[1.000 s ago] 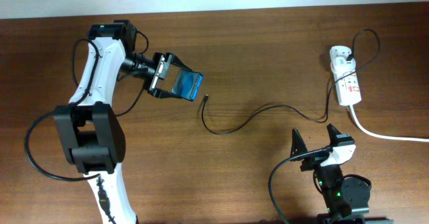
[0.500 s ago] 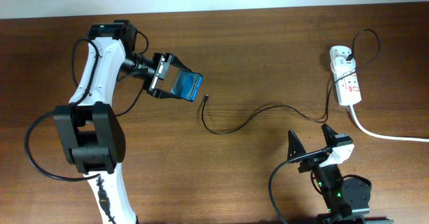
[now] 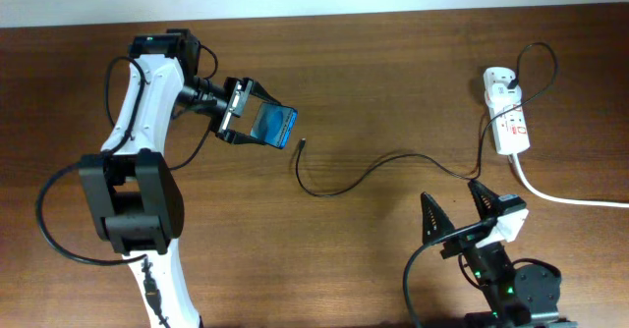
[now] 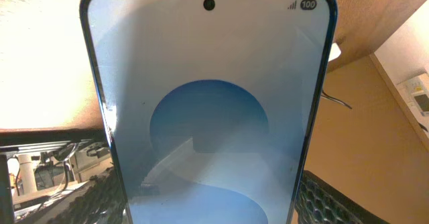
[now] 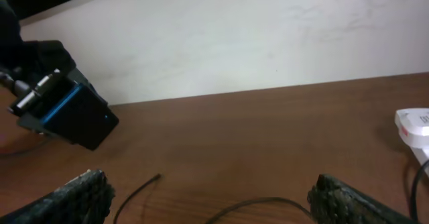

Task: Plug charger to phone and switch on socket
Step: 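Move the right gripper toward the phone held by the left gripper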

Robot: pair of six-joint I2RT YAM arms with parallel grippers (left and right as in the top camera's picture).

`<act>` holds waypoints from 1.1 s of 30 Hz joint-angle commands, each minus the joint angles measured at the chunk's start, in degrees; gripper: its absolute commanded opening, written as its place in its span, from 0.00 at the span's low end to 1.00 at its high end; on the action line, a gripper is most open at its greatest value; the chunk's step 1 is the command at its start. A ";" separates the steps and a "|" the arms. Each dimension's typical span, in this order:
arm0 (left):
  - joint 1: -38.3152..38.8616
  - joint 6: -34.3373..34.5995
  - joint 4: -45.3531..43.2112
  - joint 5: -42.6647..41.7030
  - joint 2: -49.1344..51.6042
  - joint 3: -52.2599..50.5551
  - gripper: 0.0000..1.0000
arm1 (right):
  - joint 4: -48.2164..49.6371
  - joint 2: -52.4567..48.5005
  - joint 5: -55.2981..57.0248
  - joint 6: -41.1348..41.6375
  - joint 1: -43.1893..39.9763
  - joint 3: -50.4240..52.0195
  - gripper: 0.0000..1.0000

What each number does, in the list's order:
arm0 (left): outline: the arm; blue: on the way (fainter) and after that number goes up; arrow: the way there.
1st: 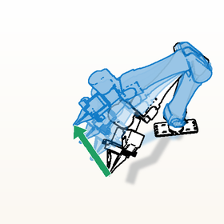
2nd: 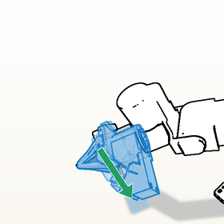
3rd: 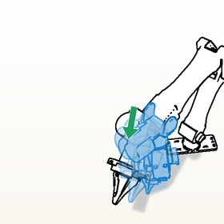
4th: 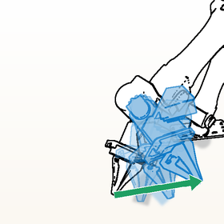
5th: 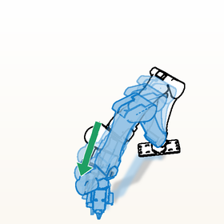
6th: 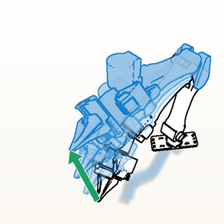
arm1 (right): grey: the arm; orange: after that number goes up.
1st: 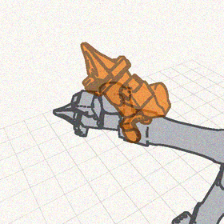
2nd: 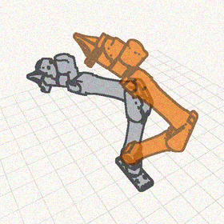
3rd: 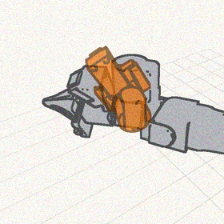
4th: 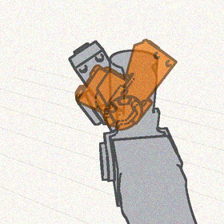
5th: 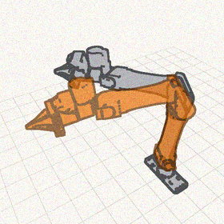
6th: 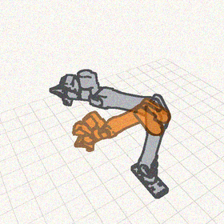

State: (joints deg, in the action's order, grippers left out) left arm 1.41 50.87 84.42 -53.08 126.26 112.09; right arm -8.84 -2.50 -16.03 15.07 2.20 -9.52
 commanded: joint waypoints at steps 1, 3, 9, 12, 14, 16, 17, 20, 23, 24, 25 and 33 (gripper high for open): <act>-0.46 0.96 0.09 -1.11 0.04 1.64 0.00 | 0.00 -3.58 -3.15 0.48 0.39 -3.67 0.98; -0.46 0.96 0.07 -1.09 0.04 1.64 0.00 | 0.02 -6.88 -4.20 0.46 0.42 -5.79 0.98; -0.46 0.96 0.11 -1.11 0.04 1.64 0.00 | -0.15 -17.05 -7.39 0.46 0.39 -12.26 0.98; -0.46 0.96 0.09 -1.11 0.04 1.64 0.00 | -2.45 -22.51 -9.73 0.46 0.35 -16.50 0.99; -0.46 0.96 0.09 -1.11 0.04 1.64 0.00 | -3.63 -25.57 -11.45 0.44 0.35 -19.47 0.98; -0.46 0.96 0.09 -1.11 0.04 1.64 0.00 | -5.84 -28.22 -11.96 0.44 0.35 -22.62 0.98; -0.46 0.96 0.09 -1.11 0.04 1.64 0.00 | -7.69 -29.86 -12.20 0.44 0.35 -24.81 0.98; -0.46 0.96 0.09 -1.11 0.04 1.64 0.00 | -13.14 -33.83 -13.00 0.44 0.35 -30.42 0.98; -0.46 0.96 0.09 -1.11 0.04 1.64 0.00 | -20.50 -38.32 -13.38 0.20 0.35 -37.40 0.98; -0.46 0.96 0.09 -1.11 0.04 1.64 0.00 | -22.82 -39.54 -13.38 0.20 0.35 -39.56 0.99; -0.46 0.96 0.09 -1.11 0.04 1.64 0.00 | -24.70 -40.52 -13.40 0.20 0.35 -41.44 0.98; -0.46 1.20 0.09 -1.11 0.04 1.64 0.00 | -28.96 -43.80 -19.58 3.45 0.42 -45.68 0.98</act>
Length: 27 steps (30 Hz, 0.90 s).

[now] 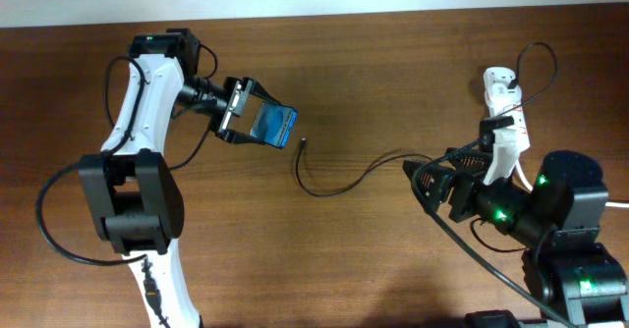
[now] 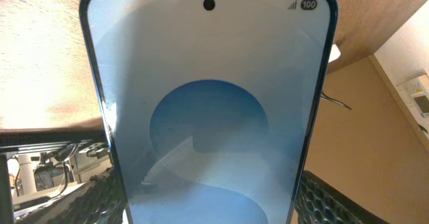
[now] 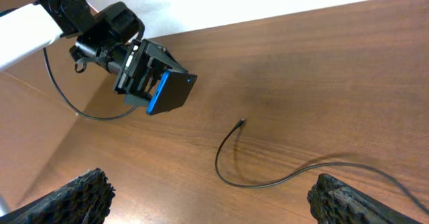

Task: Plug charger to phone and switch on socket

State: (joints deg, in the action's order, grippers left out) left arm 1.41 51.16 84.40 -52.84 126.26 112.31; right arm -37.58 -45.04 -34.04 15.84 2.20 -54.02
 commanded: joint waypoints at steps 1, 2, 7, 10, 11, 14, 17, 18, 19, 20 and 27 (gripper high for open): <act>-0.44 1.03 0.09 -1.33 0.04 1.42 0.00 | -0.15 -2.12 -1.57 3.37 0.42 -1.18 0.98; -0.42 1.49 0.04 -0.76 0.04 1.42 0.00 | -0.15 -3.58 -1.53 4.26 0.42 -1.18 0.98; 0.50 5.01 -4.00 3.06 0.04 1.42 0.00 | 0.52 -11.72 -1.57 12.72 0.42 -1.18 0.99; 2.25 6.54 -6.99 6.73 0.04 1.42 0.00 | 1.14 -16.13 -2.27 14.78 0.44 -1.18 0.97; 3.06 7.96 -8.15 10.62 0.04 1.42 0.00 | 1.99 -17.40 -3.08 14.95 0.48 -1.18 0.96; 5.75 12.41 -9.07 20.41 0.04 1.53 0.00 | 4.07 -20.02 -3.48 16.24 1.33 -1.18 0.95; 8.48 14.16 -9.27 24.65 0.04 2.21 0.00 | 6.16 -22.60 -3.26 18.32 3.76 -1.18 0.92; 9.84 14.14 -8.85 26.21 0.04 3.19 0.00 | 6.99 -23.47 -2.56 18.97 4.68 -1.18 0.92; 10.99 14.14 -8.28 27.43 0.04 4.52 0.00 | 7.78 -24.26 -2.40 19.21 5.38 -1.16 0.91; 11.67 14.14 -8.07 28.11 0.04 5.53 0.00 | 8.35 -24.74 -2.43 19.21 5.75 -1.18 0.92; 15.43 17.09 -3.65 32.09 0.04 13.92 0.00 | 10.08 -25.75 -0.59 21.33 6.54 -1.11 0.90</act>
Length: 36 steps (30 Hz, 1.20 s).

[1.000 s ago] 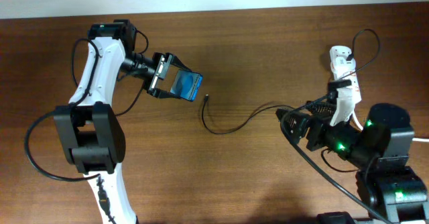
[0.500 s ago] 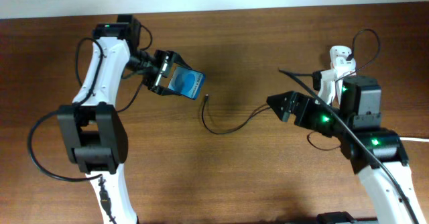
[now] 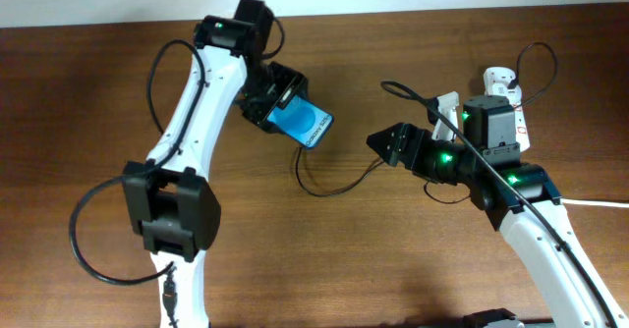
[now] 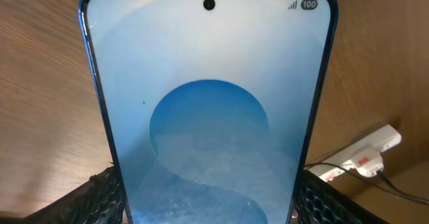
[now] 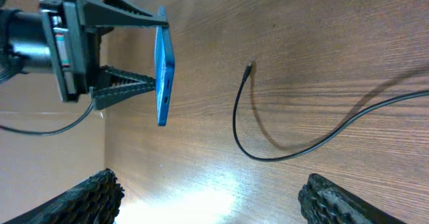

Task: Plug charger to phone and switch on socket

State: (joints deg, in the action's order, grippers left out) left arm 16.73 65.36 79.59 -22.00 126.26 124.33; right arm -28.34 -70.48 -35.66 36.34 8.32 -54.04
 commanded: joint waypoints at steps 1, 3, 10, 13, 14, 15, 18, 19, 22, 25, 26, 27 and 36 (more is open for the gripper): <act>0.11 3.43 1.86 1.25 0.04 1.88 0.00 | 1.53 -0.31 0.98 0.83 0.42 -0.81 0.90; 0.11 3.43 2.14 0.52 0.04 1.90 0.00 | 2.49 -0.39 0.92 0.85 0.42 -0.44 0.90; 0.11 3.65 2.10 -2.01 0.04 1.88 0.00 | 9.22 -2.27 1.44 4.63 4.48 -0.44 0.85; 0.11 3.65 2.12 -2.86 0.04 1.88 0.00 | 12.07 -5.90 1.18 7.85 6.14 -0.44 0.84; 0.11 3.67 2.12 -2.86 0.04 1.88 0.00 | 13.53 -7.30 1.20 8.92 7.04 -0.44 0.83; 0.11 3.87 2.12 -2.86 0.04 1.88 0.00 | 15.80 -9.01 1.20 10.32 8.24 -0.44 0.82; 0.17 3.89 2.12 -5.09 0.04 1.88 0.00 | 23.78 -13.86 1.42 15.21 10.73 -0.44 0.78; 0.15 3.89 2.10 -5.53 0.04 1.88 0.00 | 26.97 -15.69 1.44 16.65 11.26 -0.44 0.75; 0.15 3.89 2.12 -5.66 0.04 1.88 0.00 | 33.22 -19.93 1.68 20.00 12.33 -0.44 0.69; 0.17 4.11 2.12 -5.68 0.04 1.88 0.00 | 36.30 -23.47 2.36 21.64 12.68 -0.44 0.63; 0.17 4.35 2.14 -5.68 0.04 1.88 0.00 | 37.11 -23.89 3.48 21.66 12.68 -0.44 0.61; 0.22 4.59 2.14 -5.66 0.04 1.88 0.00 | 37.42 -23.89 4.72 21.64 12.76 -0.44 0.58; 0.55 7.56 1.92 -5.64 0.04 1.88 0.00 | 39.76 -23.89 9.35 21.68 16.44 -0.44 0.41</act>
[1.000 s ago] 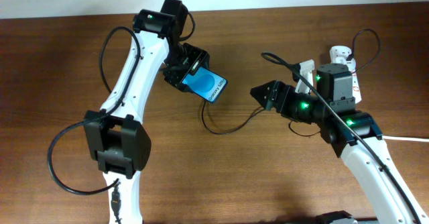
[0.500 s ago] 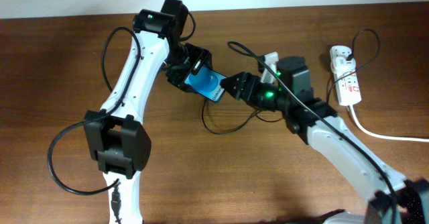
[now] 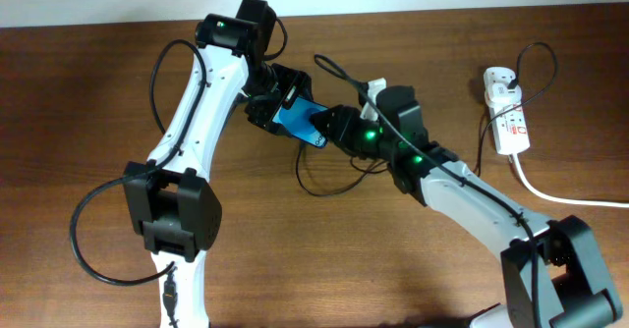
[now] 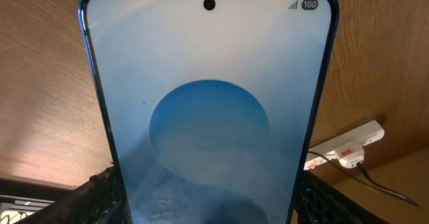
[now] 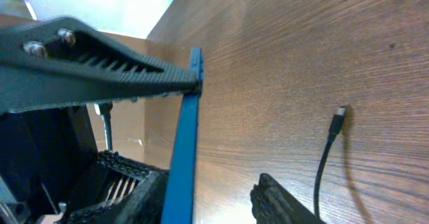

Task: Plug charger to phone and switch on socket

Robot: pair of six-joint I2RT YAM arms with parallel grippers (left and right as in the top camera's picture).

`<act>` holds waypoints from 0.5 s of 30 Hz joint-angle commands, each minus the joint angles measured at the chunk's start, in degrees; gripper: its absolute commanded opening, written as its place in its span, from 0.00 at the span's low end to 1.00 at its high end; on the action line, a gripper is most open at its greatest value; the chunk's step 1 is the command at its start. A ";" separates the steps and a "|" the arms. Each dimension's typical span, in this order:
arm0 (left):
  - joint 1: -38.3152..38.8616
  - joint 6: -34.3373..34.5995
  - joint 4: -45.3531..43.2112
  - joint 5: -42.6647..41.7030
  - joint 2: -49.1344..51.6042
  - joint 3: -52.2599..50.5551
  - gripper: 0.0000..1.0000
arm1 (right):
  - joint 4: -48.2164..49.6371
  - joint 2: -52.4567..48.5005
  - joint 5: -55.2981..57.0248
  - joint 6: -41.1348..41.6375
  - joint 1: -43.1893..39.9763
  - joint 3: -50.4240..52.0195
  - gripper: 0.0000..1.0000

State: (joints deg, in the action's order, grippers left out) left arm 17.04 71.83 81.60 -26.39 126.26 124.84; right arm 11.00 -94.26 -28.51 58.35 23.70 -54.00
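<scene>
My left gripper [image 3: 287,107] is shut on the blue phone [image 3: 303,122], holding it tilted above the table's middle. The phone's lit screen [image 4: 209,110] fills the left wrist view, between the fingers [image 4: 100,200]. My right gripper [image 3: 330,127] is open right at the phone, whose blue edge [image 5: 184,150] stands between its two fingers [image 5: 285,204]. The charger's black cable [image 3: 339,185] lies on the wood below them, its plug tip [image 5: 340,111] free on the table. A white power strip [image 3: 508,112] lies at the far right.
The power strip's thick white lead [image 3: 560,195] runs off the right edge. The charger cable loops above the strip [image 3: 536,58]. The power strip [image 4: 345,147] also shows behind the phone. Brown wooden table [image 3: 98,92] with a pale wall along its far edge.
My right gripper has moved left from the middle right of the table to the phone, and its open fingers now straddle the phone's edge. The left arm and phone have hardly moved.
At first my left gripper held the phone at the left of the table and my right arm was low at the front edge. Then the right arm stood by the power strip. The left arm then held the phone above the plug, and now the right gripper is at it.
</scene>
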 commanded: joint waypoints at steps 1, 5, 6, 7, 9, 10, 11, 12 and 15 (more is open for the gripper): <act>0.24 1.09 -0.09 -1.25 0.04 1.38 0.00 | 0.42 -0.11 2.34 -0.33 1.07 -0.48 0.38; 0.24 1.07 -0.07 -1.27 0.04 1.38 0.00 | 0.96 -0.11 2.71 -0.15 1.07 -0.48 0.31; 0.28 1.07 -0.02 -1.27 0.04 1.38 0.00 | 1.36 -0.11 2.67 -0.17 1.09 -0.48 0.31; 0.46 1.07 0.04 -1.27 0.04 1.38 0.00 | 1.90 -0.11 2.67 -0.17 1.09 -0.48 0.31; 0.74 1.07 0.13 -1.25 0.04 1.38 0.00 | 2.84 -0.11 2.64 -0.15 1.09 -0.48 0.31; 0.92 1.07 0.13 -1.25 0.04 1.38 0.00 | 2.99 -0.11 2.64 -0.15 1.09 -0.48 0.31; 0.98 1.07 0.11 -1.25 0.04 1.38 0.00 | 2.99 -0.11 2.62 -0.15 1.09 -0.48 0.29; 1.05 1.07 0.13 -1.27 0.04 1.38 0.00 | 2.99 -0.11 2.38 -0.15 1.09 -0.48 0.27; 1.07 1.07 0.07 -1.25 0.04 1.38 0.00 | 2.97 -0.11 1.99 -0.17 1.09 -0.48 0.22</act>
State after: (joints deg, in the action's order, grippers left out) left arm 17.89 72.10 81.65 -26.39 126.26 124.84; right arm 13.74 -94.26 -26.81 58.46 24.43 -54.00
